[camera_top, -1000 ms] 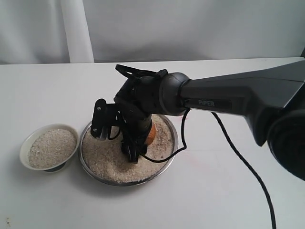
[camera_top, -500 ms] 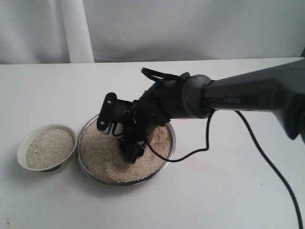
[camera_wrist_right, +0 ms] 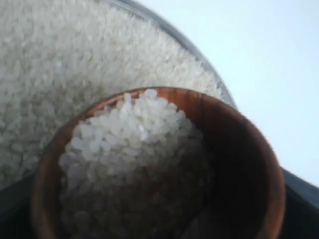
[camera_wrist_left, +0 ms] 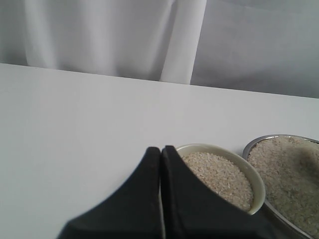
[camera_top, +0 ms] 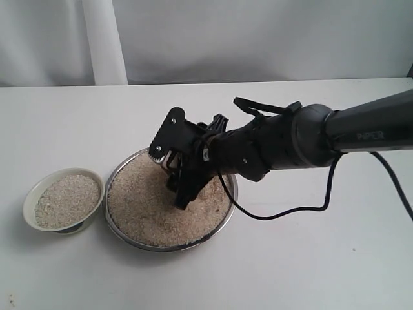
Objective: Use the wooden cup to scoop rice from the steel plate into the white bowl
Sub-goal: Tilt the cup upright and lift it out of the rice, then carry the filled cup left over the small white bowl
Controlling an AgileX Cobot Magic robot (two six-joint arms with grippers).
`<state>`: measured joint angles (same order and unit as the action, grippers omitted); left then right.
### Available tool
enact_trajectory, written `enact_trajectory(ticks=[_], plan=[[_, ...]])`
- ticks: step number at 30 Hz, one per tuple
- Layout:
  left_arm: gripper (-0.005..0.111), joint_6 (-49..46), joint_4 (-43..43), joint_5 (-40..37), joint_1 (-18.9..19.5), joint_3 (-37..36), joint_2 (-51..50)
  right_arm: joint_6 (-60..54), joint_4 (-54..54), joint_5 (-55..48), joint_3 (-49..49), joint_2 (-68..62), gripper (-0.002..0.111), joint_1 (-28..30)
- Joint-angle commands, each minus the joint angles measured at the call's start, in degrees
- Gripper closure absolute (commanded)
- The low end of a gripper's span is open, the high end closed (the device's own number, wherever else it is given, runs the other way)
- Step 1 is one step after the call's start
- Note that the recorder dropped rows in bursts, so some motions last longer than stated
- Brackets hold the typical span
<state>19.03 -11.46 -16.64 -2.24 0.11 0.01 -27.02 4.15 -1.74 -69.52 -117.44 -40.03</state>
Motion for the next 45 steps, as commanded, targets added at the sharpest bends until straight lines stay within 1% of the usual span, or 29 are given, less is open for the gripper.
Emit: enact_trajectory(ticks=[1,7,15,22,28,33,38,45], plan=[[0.107,0.25,0.05,0.32,-0.09,-0.11,-0.01,0.04,-0.74,3.74,0.11,4.19,0.108,0.19],[0.107,0.25,0.05,0.32,-0.09,-0.11,-0.01,-0.09,1.23,3.03,0.11,7.92,0.108,-0.03],[0.107,0.25,0.05,0.32,-0.09,-0.11,-0.01,-0.18,3.42,0.41,-0.97,7.72,0.108,-1.72],[0.107,0.25,0.05,0.32,-0.09,-0.11,-0.01,-2.12,3.42,-9.78,-11.55,3.86,0.108,-4.65],[0.107,0.25,0.05,0.32,-0.09,-0.11,-0.01,-2.89,4.24,-14.78,-19.85,-1.31,0.108,-7.2],[0.107,0.25,0.05,0.32,-0.09,-0.11,-0.01,-2.89,4.27,-16.42,-25.79,-4.81,0.108,-8.56],[0.107,0.25,0.05,0.32,-0.09,-0.11,-0.01,-2.89,3.45,-17.52,-28.55,-5.86,0.108,-8.65],[0.107,0.25,0.05,0.32,-0.09,-0.11,-0.01,-2.89,3.45,-19.53,-28.55,-5.86,0.108,-8.65]])
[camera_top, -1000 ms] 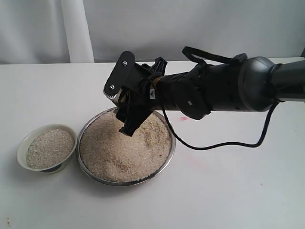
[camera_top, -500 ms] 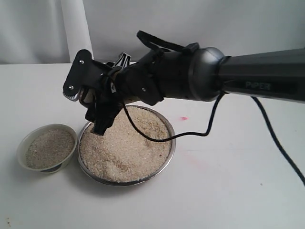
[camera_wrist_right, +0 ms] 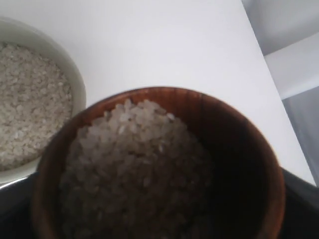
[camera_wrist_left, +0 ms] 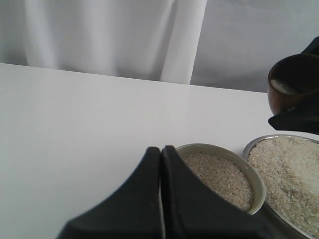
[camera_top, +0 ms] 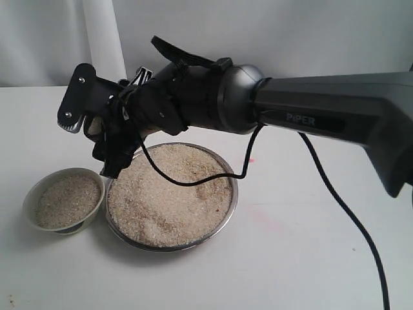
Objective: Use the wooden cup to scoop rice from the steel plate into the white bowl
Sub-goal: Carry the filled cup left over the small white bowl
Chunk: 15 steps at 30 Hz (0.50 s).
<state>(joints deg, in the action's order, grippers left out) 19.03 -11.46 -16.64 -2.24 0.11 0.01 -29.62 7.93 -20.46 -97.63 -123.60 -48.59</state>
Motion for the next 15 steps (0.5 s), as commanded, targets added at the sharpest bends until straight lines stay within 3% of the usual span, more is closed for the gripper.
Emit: enact_trajectory(ticks=[1,15], plan=[[0.107,0.25,0.05,0.32,-0.09,-0.11,-0.01,-0.28,-0.33,-0.81,-0.45,0.3,0.108,-0.09],[0.107,0.25,0.05,0.32,-0.09,-0.11,-0.01,-0.39,3.72,-0.8,-0.45,0.3,0.108,-1.54]])
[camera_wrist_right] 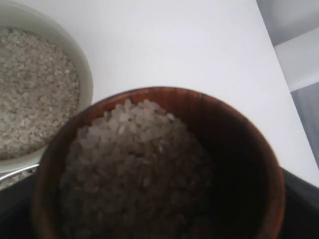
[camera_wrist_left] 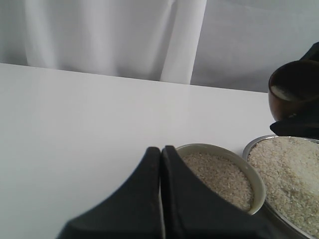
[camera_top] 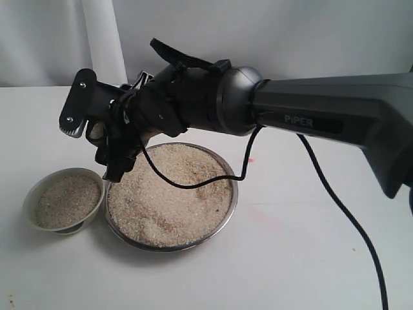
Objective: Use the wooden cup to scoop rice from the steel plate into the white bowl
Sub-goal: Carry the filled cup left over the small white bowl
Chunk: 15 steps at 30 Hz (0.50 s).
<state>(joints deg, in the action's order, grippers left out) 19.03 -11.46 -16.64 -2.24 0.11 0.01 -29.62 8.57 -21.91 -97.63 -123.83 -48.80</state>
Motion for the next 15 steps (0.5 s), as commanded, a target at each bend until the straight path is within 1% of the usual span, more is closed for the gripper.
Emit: enact_trajectory(ticks=[1,7,11,15], plan=[[0.107,0.25,0.05,0.32,-0.09,-0.11,-0.01,-0.39,3.88,0.65,-0.45,0.53,0.108,-1.74],[0.107,0.25,0.05,0.32,-0.09,-0.11,-0.01,-0.39,5.61,0.15,-0.45,-0.45,0.108,-2.65],[0.107,0.25,0.05,0.32,-0.09,-0.11,-0.01,-0.29,10.77,0.01,-0.45,-2.43,0.108,-3.21],[0.107,0.25,0.05,0.32,-0.09,-0.11,-0.01,2.81,20.03,0.83,-0.45,-3.04,0.108,-4.88]])
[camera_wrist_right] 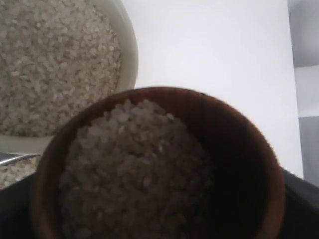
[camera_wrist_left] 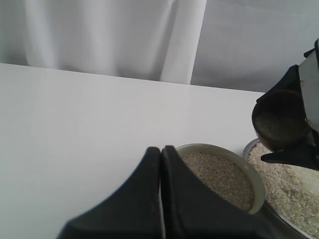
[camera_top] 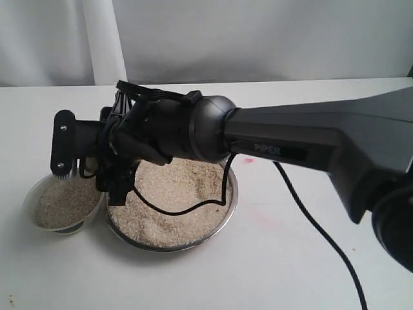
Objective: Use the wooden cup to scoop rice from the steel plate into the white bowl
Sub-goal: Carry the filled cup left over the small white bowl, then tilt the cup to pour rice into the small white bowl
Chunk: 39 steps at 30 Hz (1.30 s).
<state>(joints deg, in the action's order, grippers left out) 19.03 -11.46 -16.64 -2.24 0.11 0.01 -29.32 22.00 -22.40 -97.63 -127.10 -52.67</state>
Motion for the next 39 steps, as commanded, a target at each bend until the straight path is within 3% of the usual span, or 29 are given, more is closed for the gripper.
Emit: enact_trajectory(ticks=[1,5,17,39], plan=[[0.107,0.25,0.05,0.32,-0.09,-0.11,-0.01,4.74,10.54,1.32,-0.45,-0.03,0.108,-1.55],[0.107,0.25,0.05,0.32,-0.09,-0.11,-0.01,13.69,22.06,1.95,-0.45,-0.44,0.108,-2.2],[0.107,0.25,0.05,0.32,-0.09,-0.11,-0.01,12.62,21.97,-6.42,-16.05,-9.31,0.108,-5.2],[0.107,0.25,0.05,0.32,-0.09,-0.11,-0.01,12.82,40.2,-13.13,-16.46,-11.78,0.108,-7.91]])
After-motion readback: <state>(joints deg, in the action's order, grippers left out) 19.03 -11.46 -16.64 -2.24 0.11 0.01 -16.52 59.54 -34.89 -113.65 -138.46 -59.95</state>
